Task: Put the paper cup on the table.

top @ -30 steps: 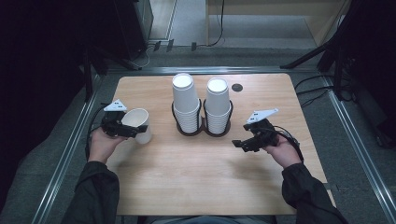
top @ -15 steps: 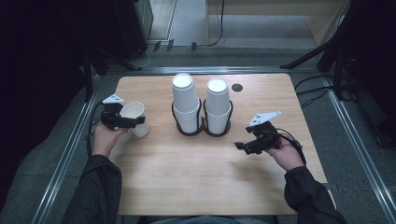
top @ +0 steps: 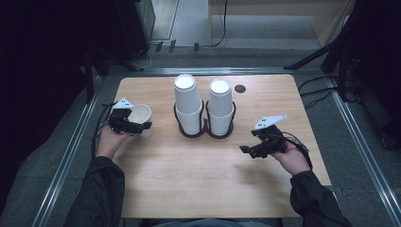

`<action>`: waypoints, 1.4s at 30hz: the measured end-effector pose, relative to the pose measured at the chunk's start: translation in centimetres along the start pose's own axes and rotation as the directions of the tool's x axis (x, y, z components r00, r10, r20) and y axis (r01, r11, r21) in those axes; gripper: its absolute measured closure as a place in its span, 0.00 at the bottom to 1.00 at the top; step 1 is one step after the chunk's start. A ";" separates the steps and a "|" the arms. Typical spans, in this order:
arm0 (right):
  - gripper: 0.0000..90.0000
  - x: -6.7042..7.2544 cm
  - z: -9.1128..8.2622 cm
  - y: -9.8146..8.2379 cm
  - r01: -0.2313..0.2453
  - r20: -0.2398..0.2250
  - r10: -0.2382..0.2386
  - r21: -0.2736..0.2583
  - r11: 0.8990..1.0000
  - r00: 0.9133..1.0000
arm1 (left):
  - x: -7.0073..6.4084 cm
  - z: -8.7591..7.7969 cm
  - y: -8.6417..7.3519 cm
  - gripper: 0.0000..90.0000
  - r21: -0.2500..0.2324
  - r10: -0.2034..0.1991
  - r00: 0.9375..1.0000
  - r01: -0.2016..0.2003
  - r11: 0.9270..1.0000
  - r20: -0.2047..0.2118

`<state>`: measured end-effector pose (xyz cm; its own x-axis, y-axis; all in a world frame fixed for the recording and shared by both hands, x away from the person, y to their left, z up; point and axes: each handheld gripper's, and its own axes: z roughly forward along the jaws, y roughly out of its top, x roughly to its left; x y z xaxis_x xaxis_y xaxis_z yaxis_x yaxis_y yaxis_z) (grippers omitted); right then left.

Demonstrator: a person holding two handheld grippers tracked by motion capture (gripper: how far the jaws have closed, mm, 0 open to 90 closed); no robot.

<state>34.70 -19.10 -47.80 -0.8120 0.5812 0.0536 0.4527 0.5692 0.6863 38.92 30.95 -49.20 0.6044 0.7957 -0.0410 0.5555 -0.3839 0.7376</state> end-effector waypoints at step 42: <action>0.22 0.2 0.2 0.0 0.010 -0.014 -0.010 0.022 1.000 1.000 | 0.5 -4.0 2.3 0.00 -0.001 -0.135 0.988 0.135 0.991 0.078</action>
<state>34.62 -18.92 -47.96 -0.8215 0.5672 0.0575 0.4526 0.5875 0.6709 38.23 32.37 -44.85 0.5665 0.8013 -0.1921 0.6315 -0.2725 0.7259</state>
